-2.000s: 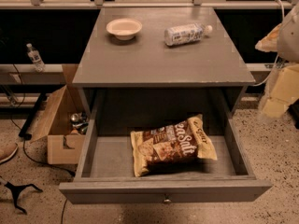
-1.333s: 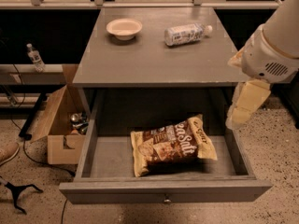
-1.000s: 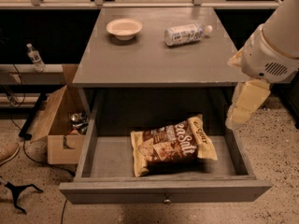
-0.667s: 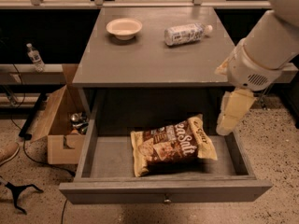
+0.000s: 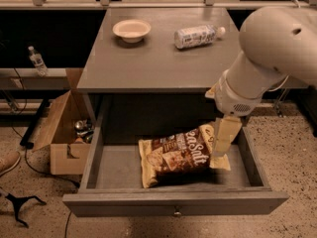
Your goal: Pick brown chip bag from top drawer and place on counter
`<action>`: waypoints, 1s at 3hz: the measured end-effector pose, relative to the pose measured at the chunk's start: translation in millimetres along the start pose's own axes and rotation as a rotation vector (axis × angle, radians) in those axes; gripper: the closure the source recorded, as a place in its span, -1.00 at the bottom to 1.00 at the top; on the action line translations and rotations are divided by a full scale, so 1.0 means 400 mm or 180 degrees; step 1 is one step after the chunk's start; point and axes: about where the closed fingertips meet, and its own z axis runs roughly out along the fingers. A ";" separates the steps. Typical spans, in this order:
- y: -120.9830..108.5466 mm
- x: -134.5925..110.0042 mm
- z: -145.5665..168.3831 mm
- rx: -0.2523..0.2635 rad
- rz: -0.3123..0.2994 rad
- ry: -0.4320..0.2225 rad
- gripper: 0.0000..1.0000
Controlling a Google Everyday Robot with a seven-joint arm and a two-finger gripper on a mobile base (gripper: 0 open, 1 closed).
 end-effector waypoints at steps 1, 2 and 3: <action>-0.018 -0.012 0.116 -0.0086 -0.0041 -0.0095 -1.00; -0.045 -0.019 0.240 -0.0154 0.0014 -0.0183 -1.00; -0.045 -0.019 0.240 -0.0154 0.0014 -0.0183 -1.00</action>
Offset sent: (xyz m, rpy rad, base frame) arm 0.0551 0.0374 -0.1281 0.0865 0.0639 0.0027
